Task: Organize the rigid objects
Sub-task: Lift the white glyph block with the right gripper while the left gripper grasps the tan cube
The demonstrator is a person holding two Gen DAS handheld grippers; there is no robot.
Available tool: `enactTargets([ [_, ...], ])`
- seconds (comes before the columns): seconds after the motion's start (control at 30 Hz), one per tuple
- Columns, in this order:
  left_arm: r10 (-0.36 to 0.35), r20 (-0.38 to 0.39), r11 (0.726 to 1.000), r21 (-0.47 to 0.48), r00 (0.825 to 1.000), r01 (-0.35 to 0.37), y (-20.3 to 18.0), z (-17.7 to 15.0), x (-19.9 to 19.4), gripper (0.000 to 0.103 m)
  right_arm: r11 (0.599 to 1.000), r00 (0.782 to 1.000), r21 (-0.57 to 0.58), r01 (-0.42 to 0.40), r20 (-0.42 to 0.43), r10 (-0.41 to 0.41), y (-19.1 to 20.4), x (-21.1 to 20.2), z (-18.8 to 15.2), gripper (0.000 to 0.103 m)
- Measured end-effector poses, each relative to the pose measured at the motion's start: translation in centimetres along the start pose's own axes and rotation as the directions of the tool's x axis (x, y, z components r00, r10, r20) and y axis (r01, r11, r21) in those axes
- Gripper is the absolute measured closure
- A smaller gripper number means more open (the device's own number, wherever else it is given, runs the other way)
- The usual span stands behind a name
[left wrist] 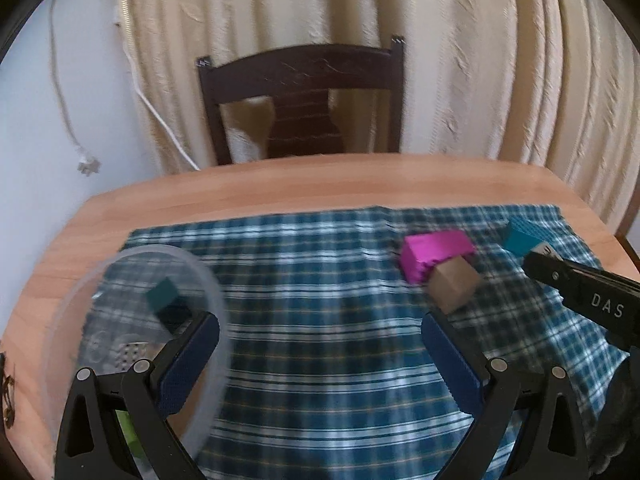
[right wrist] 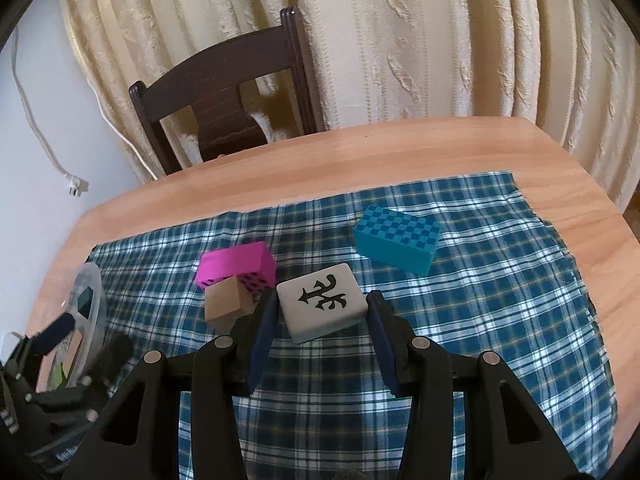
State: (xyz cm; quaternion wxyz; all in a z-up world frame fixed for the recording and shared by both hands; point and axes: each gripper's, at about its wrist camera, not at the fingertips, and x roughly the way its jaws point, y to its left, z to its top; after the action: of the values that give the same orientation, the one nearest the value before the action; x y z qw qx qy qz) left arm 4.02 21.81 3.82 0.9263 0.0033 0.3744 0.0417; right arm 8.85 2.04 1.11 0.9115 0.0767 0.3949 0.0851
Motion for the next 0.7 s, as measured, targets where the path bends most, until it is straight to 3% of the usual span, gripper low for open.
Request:
enactTargets([
  [0.23,-0.057,-0.056,0.998,0.001,0.997,0.057,-2.2,0.8,1.7,0.000,0.999,1.000,0.042,0.009,0.006,-0.009,-0.9,-0.3,0.2,0.057],
  [0.47,-0.071,-0.057,0.996,0.047,0.996,0.074,-4.7,1.7,2.8,0.000,0.998,0.999,0.069,0.006,0.040,-0.009,-1.6,-1.3,0.7,0.057],
  [0.7,-0.074,-0.057,0.995,0.068,0.996,0.078,-6.5,2.2,3.8,0.000,0.993,1.000,0.113,0.017,0.020,-0.020,-2.7,-0.9,1.0,0.057],
])
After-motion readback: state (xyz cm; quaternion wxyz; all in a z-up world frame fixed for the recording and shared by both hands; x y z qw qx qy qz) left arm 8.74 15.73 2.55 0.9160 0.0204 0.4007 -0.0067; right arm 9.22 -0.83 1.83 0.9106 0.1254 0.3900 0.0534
